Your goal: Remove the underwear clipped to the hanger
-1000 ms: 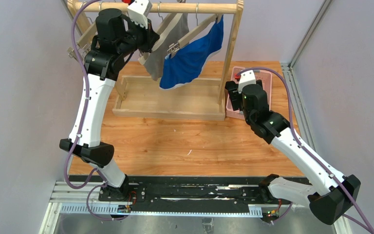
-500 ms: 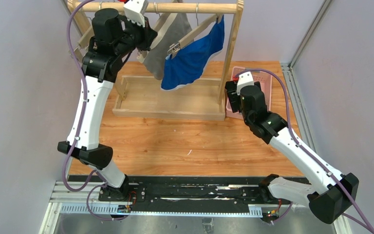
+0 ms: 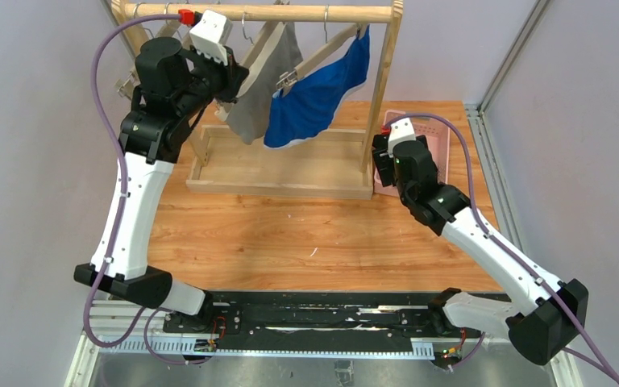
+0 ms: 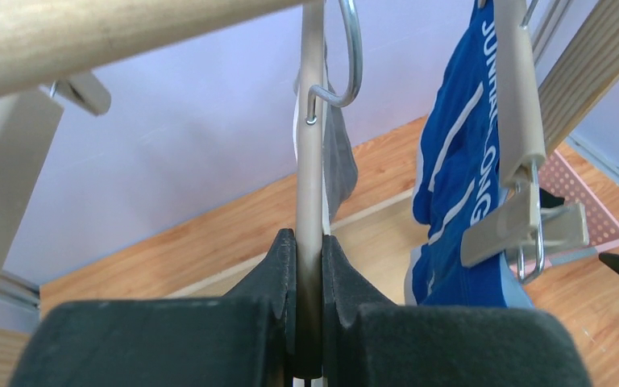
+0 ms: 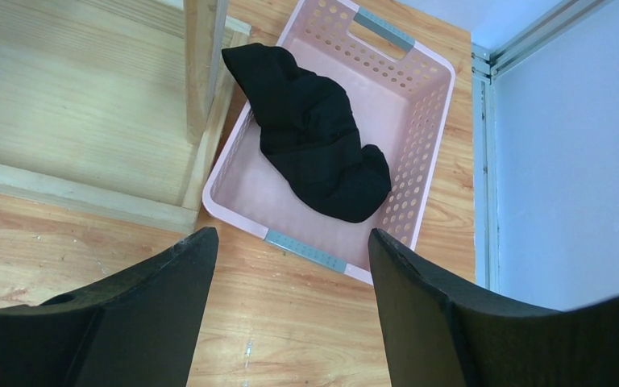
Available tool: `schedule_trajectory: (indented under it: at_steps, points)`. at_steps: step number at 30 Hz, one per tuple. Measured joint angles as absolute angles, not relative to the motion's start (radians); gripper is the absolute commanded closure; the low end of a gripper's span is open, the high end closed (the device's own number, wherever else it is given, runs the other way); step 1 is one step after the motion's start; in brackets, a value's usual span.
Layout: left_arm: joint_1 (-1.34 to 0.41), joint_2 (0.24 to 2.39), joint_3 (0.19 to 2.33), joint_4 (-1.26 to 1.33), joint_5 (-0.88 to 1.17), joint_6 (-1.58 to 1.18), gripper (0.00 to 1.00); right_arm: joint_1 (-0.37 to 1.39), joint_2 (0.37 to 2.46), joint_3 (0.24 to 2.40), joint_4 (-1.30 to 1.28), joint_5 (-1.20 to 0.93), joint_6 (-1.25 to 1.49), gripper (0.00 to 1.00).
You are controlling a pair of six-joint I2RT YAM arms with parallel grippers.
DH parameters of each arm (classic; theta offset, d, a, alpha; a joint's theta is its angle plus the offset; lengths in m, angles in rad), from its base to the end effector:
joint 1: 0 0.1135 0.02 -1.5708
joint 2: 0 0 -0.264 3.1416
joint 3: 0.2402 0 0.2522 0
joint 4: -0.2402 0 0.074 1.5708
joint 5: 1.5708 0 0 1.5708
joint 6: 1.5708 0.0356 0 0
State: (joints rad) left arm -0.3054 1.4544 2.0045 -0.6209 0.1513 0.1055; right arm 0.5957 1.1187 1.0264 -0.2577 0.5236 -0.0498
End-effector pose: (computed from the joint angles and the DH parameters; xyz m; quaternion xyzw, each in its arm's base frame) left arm 0.2613 -0.0880 0.5472 0.1993 0.7037 -0.1228 0.6708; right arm 0.2191 0.1270 0.3522 -0.1103 0.7977 -0.0550 0.5903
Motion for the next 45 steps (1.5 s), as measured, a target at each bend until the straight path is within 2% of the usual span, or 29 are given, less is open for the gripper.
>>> schedule_trajectory:
  at_steps: [8,17,23,28,32,38,45]
  points:
    - [-0.305,1.357,1.863,-0.633,0.107,0.117,1.0,0.596,1.147,1.026,-0.243,0.525,-0.05,0.3]
    - [-0.305,1.095,1.526,-0.746,0.048,0.107,1.0,0.596,1.171,1.026,-0.223,0.506,-0.043,0.29]
    - [-0.305,0.958,1.318,-0.853,0.112,0.062,1.0,0.593,1.193,1.026,-0.21,0.397,-0.009,0.28]
    - [-0.307,0.885,1.191,-0.902,0.252,0.01,1.0,0.551,1.211,1.026,-0.201,0.205,0.039,0.28]
    - [-0.317,0.818,1.168,-0.941,0.347,-0.012,1.0,0.498,1.211,1.026,-0.171,0.019,0.059,0.27]
    - [-0.324,0.762,1.164,-0.954,0.502,0.005,1.0,0.442,1.211,1.027,-0.111,-0.362,0.061,0.27]
    - [-0.325,0.786,1.162,-0.961,0.59,0.072,1.0,0.386,1.196,1.031,0.03,-0.835,0.099,0.26]
